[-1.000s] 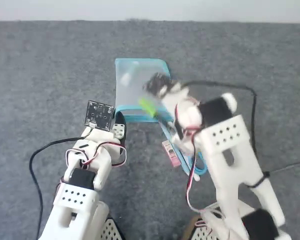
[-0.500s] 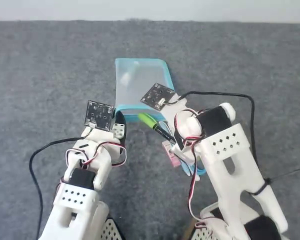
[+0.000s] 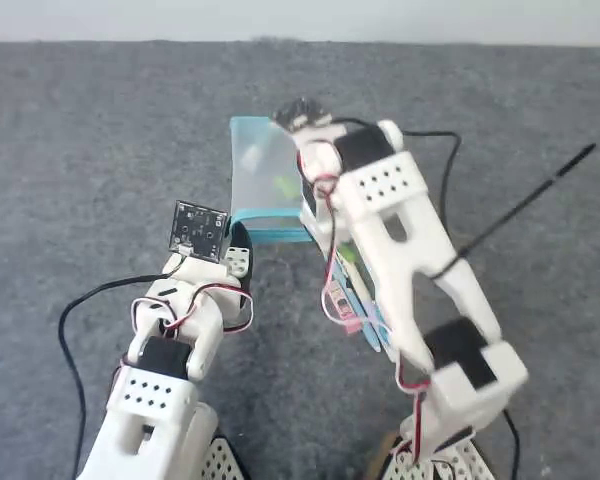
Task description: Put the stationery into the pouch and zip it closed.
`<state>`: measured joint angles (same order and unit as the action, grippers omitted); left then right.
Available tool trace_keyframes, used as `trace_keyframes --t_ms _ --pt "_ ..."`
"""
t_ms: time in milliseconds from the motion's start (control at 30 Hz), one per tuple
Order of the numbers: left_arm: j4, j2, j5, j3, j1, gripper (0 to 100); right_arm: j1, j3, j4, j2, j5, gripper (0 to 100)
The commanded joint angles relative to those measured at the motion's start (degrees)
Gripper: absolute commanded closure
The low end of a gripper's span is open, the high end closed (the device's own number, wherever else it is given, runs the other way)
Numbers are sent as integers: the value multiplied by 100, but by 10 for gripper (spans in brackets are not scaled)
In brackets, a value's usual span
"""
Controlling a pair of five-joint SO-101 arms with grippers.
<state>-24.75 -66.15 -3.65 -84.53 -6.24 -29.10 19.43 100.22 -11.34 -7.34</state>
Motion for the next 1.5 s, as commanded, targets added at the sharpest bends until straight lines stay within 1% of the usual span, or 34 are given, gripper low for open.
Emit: trace_keyframes --t_ms 0,33,167,233,300,400,500,567,667,800,933,1067,1133,1233,1467 --pt "193 18 -62 75 -44 989 -57 932 233 -119 158 977" --pt "193 18 -62 84 -53 989 -75 1020 233 -154 167 955" --pt "193 18 -62 84 -53 989 -171 1292 233 -145 149 813" --pt "193 18 -62 84 -53 989 -286 1363 233 -92 -35 772" --pt "193 18 -62 84 -53 989 -418 1363 233 31 -237 768" --pt "193 18 -62 75 -44 989 -497 1354 242 400 -343 768" --pt "193 18 -62 75 -35 989 -391 1345 251 927 -440 768" --pt "193 0 -62 75 -26 989 -171 1160 259 1341 -457 768" --pt "193 -9 -62 75 0 989 286 369 251 1895 -607 768" --pt "193 -9 -105 110 44 989 673 -1521 101 2492 -1064 768" --pt "202 -18 -114 180 413 989 813 -3473 -611 3002 -1284 778" --pt "193 -18 -114 180 492 989 796 -5046 -1508 3310 -1336 863" --pt "185 -9 -114 171 492 989 840 -5609 -1798 3310 -1336 880" --pt "185 0 -114 171 492 989 796 -6286 -2193 3310 -1459 864" --pt "193 18 -114 171 484 989 804 -6945 -2756 3310 -1459 858"
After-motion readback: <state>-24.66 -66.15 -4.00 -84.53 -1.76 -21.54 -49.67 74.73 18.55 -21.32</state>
